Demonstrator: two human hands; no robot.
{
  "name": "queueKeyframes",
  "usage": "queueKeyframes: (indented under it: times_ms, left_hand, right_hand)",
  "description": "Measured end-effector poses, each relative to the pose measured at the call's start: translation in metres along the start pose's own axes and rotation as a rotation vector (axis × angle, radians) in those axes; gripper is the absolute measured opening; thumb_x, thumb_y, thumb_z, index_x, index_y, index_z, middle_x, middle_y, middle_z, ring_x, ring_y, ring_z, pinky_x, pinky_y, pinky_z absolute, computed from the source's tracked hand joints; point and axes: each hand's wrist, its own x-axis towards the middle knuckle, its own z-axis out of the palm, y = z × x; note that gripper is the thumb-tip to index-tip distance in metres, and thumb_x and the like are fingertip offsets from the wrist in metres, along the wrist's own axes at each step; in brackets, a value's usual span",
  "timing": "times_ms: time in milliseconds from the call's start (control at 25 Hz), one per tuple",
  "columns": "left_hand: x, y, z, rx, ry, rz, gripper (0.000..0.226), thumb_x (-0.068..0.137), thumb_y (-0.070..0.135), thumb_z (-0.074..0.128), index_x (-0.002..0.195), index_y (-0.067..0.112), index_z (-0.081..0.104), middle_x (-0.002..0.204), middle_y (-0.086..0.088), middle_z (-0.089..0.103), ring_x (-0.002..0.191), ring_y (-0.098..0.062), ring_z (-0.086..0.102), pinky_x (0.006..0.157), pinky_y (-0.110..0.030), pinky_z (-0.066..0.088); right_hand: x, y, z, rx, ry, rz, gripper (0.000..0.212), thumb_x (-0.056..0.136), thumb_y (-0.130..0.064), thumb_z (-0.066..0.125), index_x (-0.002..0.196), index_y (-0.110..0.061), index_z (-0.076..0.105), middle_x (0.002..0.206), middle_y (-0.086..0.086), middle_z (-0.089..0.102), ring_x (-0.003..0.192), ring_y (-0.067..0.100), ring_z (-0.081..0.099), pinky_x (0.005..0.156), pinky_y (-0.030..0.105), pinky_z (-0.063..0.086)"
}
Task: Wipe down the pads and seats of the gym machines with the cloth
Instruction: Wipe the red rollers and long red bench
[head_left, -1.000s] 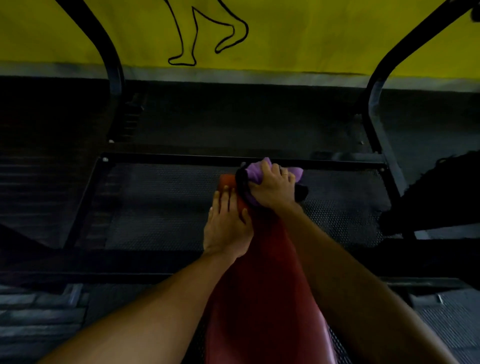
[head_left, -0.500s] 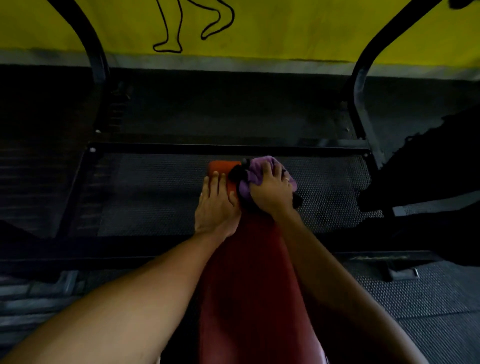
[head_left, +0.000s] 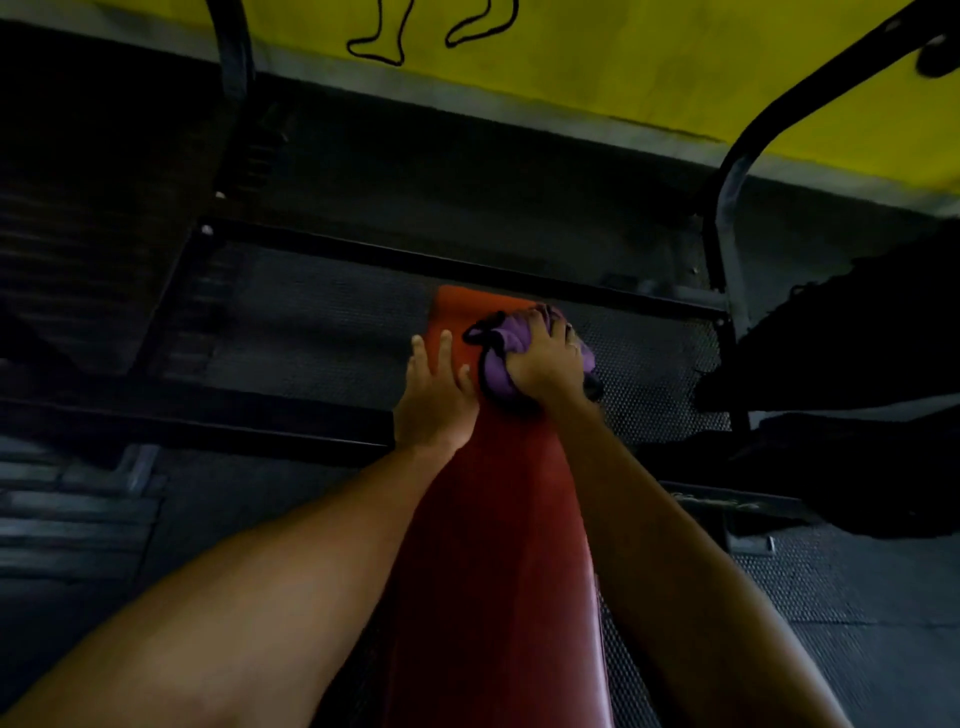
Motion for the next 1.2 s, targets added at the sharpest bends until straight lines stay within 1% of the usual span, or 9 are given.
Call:
queueKeyframes:
  times_ms: [160,280,440,520,640,840,1040,1120,1200]
  left_hand:
    - [-0.022,-0.01,-0.002,-0.057,-0.01,-0.049,0.059,0.104,0.047,0.026,0.158,0.033,0.008,0.156,-0.013,0.029,0.133,-0.039,0.045,0.096,-0.052,0.044]
    - [-0.032,-0.006,-0.001,-0.005,0.038,-0.074,0.063,0.105,0.044,0.03,0.16,0.029,0.005,0.141,-0.017,0.041,0.114,-0.039,0.056,0.085,-0.048,0.047]
    - [-0.027,-0.007,0.003,0.029,0.081,-0.044,0.063,0.105,0.044,0.029,0.16,0.025,0.006,0.146,-0.019,0.04,0.119,-0.036,0.056,0.09,-0.046,0.05]
    - [-0.027,-0.007,0.003,0.033,0.08,-0.06,0.062,0.105,0.043,0.03,0.16,0.022,0.009,0.151,-0.019,0.036,0.124,-0.036,0.054,0.095,-0.046,0.049]
    - [-0.024,-0.007,0.006,0.046,0.087,-0.069,0.063,0.105,0.044,0.029,0.159,0.018,0.011,0.153,-0.02,0.034,0.124,-0.036,0.055,0.094,-0.045,0.051]
    - [-0.025,-0.005,0.002,0.006,0.032,-0.061,0.061,0.106,0.046,0.026,0.16,0.025,0.004,0.155,-0.015,0.03,0.125,-0.034,0.054,0.092,-0.044,0.05]
    - [-0.022,-0.01,0.002,-0.091,0.056,-0.072,0.065,0.104,0.039,0.036,0.159,0.015,0.012,0.157,-0.017,0.03,0.13,-0.038,0.05,0.102,-0.047,0.046]
    - [-0.024,-0.01,0.0,-0.13,0.055,-0.052,0.068,0.103,0.038,0.038,0.16,0.018,0.007,0.157,-0.015,0.031,0.132,-0.037,0.048,0.103,-0.048,0.044]
    - [-0.025,-0.012,-0.001,-0.133,0.034,-0.072,0.067,0.106,0.042,0.033,0.16,0.02,0.001,0.157,-0.015,0.031,0.13,-0.036,0.05,0.101,-0.048,0.044]
  right_hand:
    - [-0.019,0.005,0.006,-0.048,-0.104,-0.331,0.071,0.083,-0.046,0.057,0.146,-0.014,0.05,0.152,0.021,0.044,0.139,0.04,0.04,0.116,0.048,0.029]
    - [0.005,0.03,0.001,-0.114,-0.19,-0.531,0.064,0.082,-0.042,0.052,0.143,-0.026,0.051,0.15,0.008,0.049,0.139,0.034,0.044,0.114,0.05,0.035]
    - [0.041,-0.021,0.008,-0.142,-0.108,-0.313,0.071,0.09,-0.054,0.044,0.155,-0.025,0.036,0.163,0.011,0.029,0.152,0.031,0.021,0.124,0.041,0.013]
    - [0.046,-0.049,0.018,-0.165,-0.157,-0.376,0.08,0.086,-0.059,0.049,0.157,-0.029,0.031,0.167,0.009,0.019,0.155,0.029,0.01,0.125,0.039,0.004]
    - [0.059,-0.068,0.032,-0.215,-0.157,-0.472,0.08,0.089,-0.055,0.065,0.156,-0.026,0.033,0.163,0.008,0.027,0.153,0.03,0.017,0.125,0.043,0.011]
    - [0.079,-0.114,0.041,-0.231,-0.151,-0.236,0.078,0.086,-0.047,0.068,0.151,-0.024,0.032,0.153,0.015,0.032,0.147,0.043,0.022,0.119,0.06,0.015]
    - [0.036,-0.067,0.036,-0.057,-0.072,-0.348,0.077,0.089,-0.055,0.063,0.154,-0.022,0.037,0.158,0.009,0.036,0.147,0.033,0.03,0.121,0.046,0.021]
    - [0.012,-0.031,0.031,0.077,0.0,-0.308,0.07,0.086,-0.06,0.055,0.142,-0.018,0.052,0.144,0.009,0.052,0.135,0.032,0.046,0.117,0.046,0.032]
    - [0.005,-0.02,0.03,0.06,0.03,-0.224,0.066,0.087,-0.056,0.053,0.141,-0.018,0.049,0.142,0.009,0.052,0.133,0.031,0.045,0.118,0.048,0.031]
